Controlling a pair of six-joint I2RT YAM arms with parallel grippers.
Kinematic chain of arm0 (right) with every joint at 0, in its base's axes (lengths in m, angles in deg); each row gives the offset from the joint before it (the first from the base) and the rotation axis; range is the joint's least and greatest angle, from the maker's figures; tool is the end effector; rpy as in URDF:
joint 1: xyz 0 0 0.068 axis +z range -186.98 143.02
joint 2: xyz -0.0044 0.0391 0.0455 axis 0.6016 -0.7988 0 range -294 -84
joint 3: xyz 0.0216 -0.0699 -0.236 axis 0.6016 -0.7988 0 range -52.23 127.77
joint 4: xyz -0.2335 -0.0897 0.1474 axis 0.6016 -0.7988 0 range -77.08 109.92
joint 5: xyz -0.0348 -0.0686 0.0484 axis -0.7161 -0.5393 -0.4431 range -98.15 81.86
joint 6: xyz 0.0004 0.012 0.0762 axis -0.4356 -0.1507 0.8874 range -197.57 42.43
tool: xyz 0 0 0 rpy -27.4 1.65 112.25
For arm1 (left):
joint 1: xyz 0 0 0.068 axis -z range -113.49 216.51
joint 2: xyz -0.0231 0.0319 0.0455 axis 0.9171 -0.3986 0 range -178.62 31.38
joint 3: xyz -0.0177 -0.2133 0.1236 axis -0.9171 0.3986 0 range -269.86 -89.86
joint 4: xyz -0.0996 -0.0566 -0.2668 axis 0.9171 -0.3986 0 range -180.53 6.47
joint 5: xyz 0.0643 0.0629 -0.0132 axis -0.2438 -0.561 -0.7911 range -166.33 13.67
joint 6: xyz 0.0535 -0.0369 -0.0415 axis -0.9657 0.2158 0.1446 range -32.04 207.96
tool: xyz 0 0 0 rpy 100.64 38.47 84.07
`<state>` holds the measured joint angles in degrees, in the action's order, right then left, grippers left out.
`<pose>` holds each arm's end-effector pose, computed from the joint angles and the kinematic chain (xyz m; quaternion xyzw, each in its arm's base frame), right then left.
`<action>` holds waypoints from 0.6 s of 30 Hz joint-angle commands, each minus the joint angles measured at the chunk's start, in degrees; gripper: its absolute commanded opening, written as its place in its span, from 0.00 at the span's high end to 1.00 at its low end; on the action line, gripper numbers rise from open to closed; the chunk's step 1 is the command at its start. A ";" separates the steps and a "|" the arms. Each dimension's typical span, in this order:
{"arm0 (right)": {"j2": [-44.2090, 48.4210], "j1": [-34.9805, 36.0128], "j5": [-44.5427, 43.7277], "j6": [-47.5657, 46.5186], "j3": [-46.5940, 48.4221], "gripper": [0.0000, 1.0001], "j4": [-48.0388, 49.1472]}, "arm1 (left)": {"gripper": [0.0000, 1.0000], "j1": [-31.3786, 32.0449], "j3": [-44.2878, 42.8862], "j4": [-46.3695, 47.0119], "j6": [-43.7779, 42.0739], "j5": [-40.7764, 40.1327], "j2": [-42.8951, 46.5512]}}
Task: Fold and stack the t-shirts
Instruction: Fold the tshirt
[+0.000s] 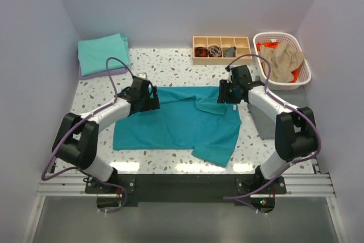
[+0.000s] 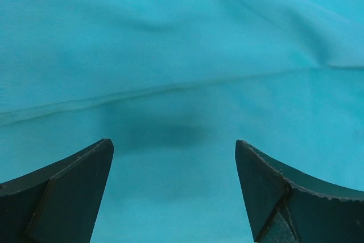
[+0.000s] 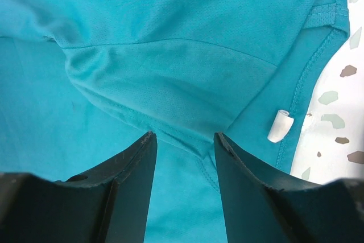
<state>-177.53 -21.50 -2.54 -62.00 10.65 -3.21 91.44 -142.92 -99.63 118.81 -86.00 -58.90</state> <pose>0.3689 0.1089 0.1490 -0.0144 0.9494 0.1279 0.2866 0.3310 -0.1417 0.1208 -0.0753 0.9432 -0.0759 0.3145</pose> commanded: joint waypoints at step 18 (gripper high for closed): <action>-3.05 0.25 1.34 -0.10 1.55 0.51 1.51 | 0.04 -16.67 7.88 7.57 -1.76 0.27 4.32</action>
<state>-179.04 -21.50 -1.25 -62.02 10.65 -3.08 75.31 -134.94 -96.87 118.30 -86.94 -55.01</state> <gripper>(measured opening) 0.491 0.959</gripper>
